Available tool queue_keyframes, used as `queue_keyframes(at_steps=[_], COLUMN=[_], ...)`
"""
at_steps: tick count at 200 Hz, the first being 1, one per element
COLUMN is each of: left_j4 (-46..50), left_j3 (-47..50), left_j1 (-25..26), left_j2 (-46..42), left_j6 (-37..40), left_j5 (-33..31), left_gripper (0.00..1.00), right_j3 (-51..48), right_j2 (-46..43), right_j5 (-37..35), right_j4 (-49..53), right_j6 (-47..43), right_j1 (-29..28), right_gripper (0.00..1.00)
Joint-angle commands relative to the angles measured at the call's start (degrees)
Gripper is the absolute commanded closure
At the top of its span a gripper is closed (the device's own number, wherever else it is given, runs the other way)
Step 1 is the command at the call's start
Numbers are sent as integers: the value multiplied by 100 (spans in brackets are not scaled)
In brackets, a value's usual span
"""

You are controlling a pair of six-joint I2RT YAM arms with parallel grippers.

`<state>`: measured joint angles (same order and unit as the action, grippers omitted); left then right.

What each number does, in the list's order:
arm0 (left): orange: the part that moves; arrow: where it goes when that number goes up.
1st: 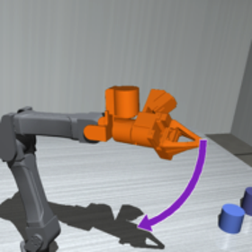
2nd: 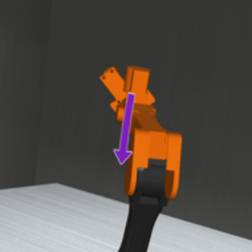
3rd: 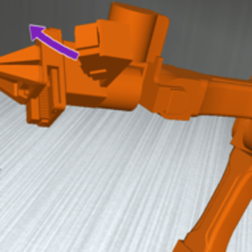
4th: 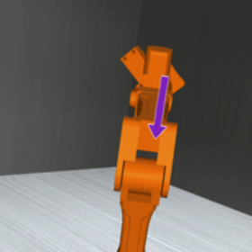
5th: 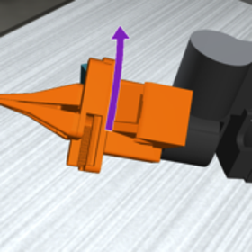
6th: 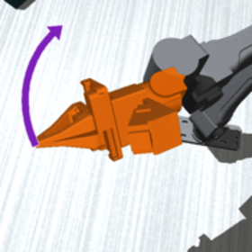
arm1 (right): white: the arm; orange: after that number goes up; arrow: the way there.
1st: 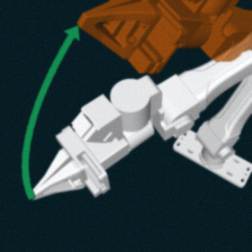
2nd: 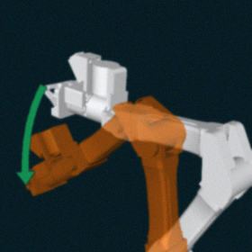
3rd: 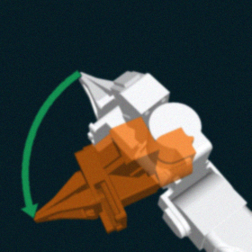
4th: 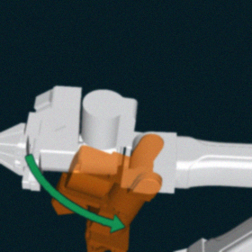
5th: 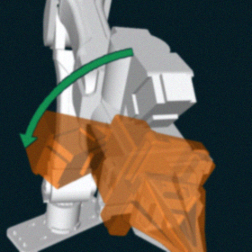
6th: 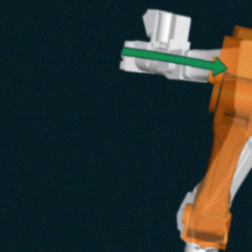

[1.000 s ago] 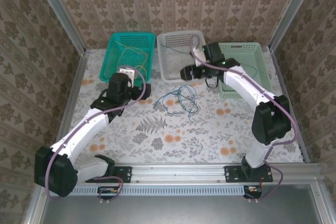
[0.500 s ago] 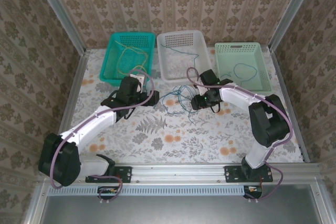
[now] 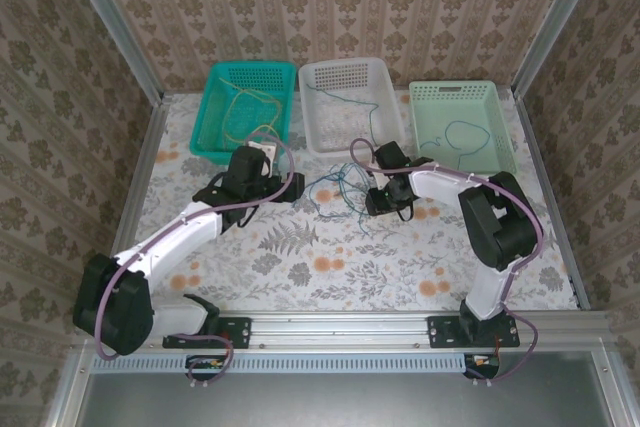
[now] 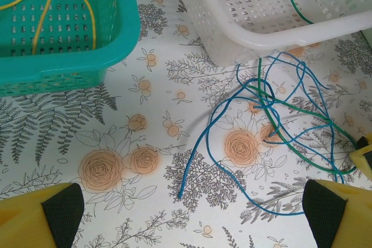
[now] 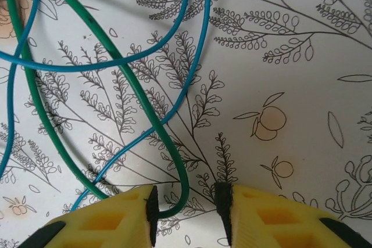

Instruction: Untangle the cables

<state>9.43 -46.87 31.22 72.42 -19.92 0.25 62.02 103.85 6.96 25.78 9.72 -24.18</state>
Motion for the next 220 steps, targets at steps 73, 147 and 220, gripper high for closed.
queue_keyframes(at_steps=[73, 147, 220], left_j4=[-9, -37, -130], left_j3=[-20, -23, -76], left_j1=[42, 59, 208], left_j2=[28, -1, 35], left_j6=[-14, 42, 102], left_j5=[-36, 62, 159], left_gripper=[0, 0, 0], right_j3=[-6, 139, 319], right_j2=[-221, -1415, -2463], right_j5=[-194, -383, -159], right_j4=[116, 1408, 1707], right_j6=[51, -604, -687], right_j1=[-78, -78, -1], right_gripper=[100, 100, 100])
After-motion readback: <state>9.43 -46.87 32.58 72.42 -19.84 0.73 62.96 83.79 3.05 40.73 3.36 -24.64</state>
